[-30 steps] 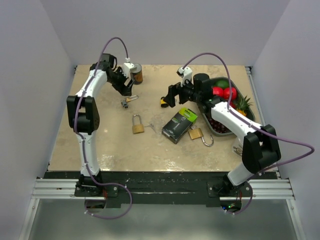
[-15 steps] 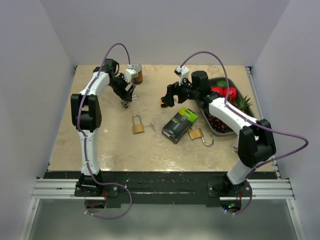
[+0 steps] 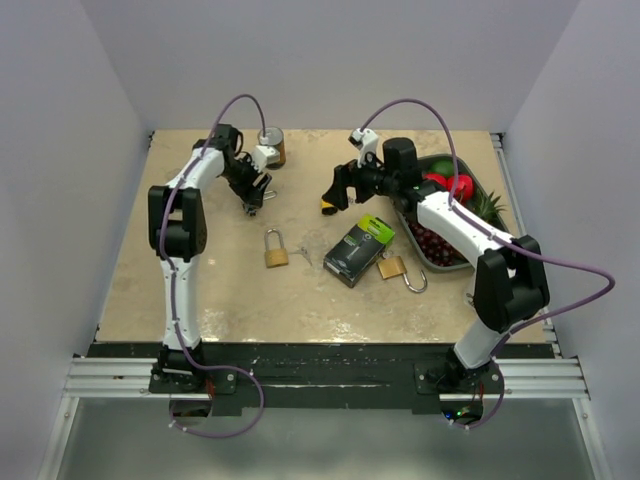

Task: Lock with the key
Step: Pick up the lock from the center of the board.

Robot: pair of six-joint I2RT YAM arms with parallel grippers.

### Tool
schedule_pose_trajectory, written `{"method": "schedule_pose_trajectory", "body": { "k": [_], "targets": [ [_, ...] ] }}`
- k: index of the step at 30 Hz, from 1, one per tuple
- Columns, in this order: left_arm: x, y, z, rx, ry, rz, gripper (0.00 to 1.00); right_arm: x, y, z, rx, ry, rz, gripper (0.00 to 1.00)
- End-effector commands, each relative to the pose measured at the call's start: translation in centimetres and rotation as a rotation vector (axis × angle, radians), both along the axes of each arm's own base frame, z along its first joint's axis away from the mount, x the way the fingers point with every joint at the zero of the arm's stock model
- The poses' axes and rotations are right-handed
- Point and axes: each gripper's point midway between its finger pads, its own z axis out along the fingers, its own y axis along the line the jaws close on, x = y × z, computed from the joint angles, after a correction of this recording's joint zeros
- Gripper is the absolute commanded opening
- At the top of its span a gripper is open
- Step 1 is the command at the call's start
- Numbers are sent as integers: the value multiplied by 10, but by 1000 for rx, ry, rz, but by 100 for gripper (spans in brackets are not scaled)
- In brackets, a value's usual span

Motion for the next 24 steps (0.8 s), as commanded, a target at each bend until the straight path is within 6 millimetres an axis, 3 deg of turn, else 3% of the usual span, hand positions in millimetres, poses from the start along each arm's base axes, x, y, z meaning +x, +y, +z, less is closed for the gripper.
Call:
{"method": "schedule_pose_trajectory", "body": {
  "k": [1, 10, 15, 19, 21, 24],
  "targets": [
    [-9, -4, -26, 87, -4, -67, 67, 6, 4, 17, 21, -29, 23, 99],
    [-16, -5, -38, 155, -14, -93, 55, 9, 1, 16, 25, -22, 22, 99],
    [-20, -9, -29, 127, -9, -63, 29, 10, -2, 17, 21, -27, 9, 99],
    [-21, -12, -4, 58, 3, 91, 1, 12, -2, 18, 21, -34, -1, 99],
    [-12, -11, 16, -24, -21, 190, 0, 14, -2, 19, 27, -35, -9, 99],
    [-3, -7, 63, -181, -73, 395, 0, 17, -1, 24, 47, -50, -25, 99]
  ]
}}
